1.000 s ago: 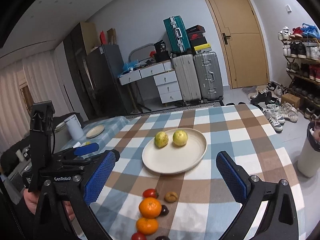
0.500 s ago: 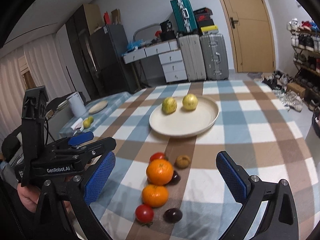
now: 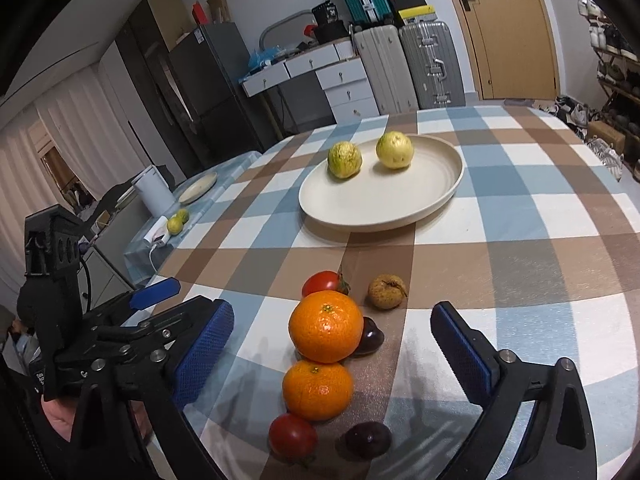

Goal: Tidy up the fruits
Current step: 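Grasp an orange with the right tool while the left tool grasps the other orange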

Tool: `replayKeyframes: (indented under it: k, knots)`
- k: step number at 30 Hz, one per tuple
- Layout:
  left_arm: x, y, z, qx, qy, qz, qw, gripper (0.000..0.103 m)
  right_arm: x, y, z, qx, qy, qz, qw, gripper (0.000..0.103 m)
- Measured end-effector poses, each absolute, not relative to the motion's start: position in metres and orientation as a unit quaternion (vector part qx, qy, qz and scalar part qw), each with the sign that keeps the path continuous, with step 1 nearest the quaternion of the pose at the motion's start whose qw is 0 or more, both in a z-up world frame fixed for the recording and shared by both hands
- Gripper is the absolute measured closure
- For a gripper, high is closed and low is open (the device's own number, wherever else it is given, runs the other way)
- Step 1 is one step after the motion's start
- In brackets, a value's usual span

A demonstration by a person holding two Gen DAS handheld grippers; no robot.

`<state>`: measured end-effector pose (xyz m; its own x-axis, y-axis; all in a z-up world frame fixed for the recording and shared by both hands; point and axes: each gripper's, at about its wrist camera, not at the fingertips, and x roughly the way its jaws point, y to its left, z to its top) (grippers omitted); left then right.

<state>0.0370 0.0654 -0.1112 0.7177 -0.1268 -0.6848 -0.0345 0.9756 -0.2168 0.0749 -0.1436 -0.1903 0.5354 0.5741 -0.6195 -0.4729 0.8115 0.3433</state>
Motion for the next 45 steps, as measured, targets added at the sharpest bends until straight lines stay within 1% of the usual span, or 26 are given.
replayKeyframes:
  k: [1,3,7,9,11,21,31,39,45]
  knots:
    - [0.037,0.064,-0.111,-0.105,0.376,-0.024,0.920,0.001,0.077,-0.142,-0.192,0.067,0.382,0.301,0.871,0.012]
    - [0.038,0.061,-0.112,-0.098,0.377,-0.022,0.921,0.001,0.080,-0.140,-0.196,0.070,0.393,0.308,0.863,0.025]
    - [0.041,0.060,-0.113,-0.096,0.378,-0.023,0.920,0.001,0.083,-0.139,-0.202,0.072,0.406,0.309,0.857,0.037]
    - [0.042,0.060,-0.113,-0.094,0.378,-0.023,0.921,0.001,0.084,-0.139,-0.203,0.076,0.408,0.313,0.854,0.054]
    - [0.042,0.058,-0.112,-0.093,0.379,-0.025,0.921,0.001,0.083,-0.140,-0.203,0.078,0.404,0.317,0.854,0.059]
    - [0.040,0.040,-0.108,-0.101,0.393,-0.059,0.912,0.001,0.076,-0.157,-0.196,0.104,0.377,0.321,0.863,0.060]
    - [0.047,0.007,-0.110,-0.115,0.425,-0.110,0.891,0.001,0.061,-0.189,-0.176,0.121,0.319,0.316,0.885,0.060]
    - [0.058,-0.015,-0.119,-0.115,0.449,-0.128,0.877,0.001,0.053,-0.201,-0.174,0.112,0.304,0.312,0.893,0.060]
    - [0.059,-0.027,-0.123,-0.112,0.457,-0.135,0.872,0.001,0.055,-0.209,-0.182,0.118,0.316,0.305,0.891,0.060]
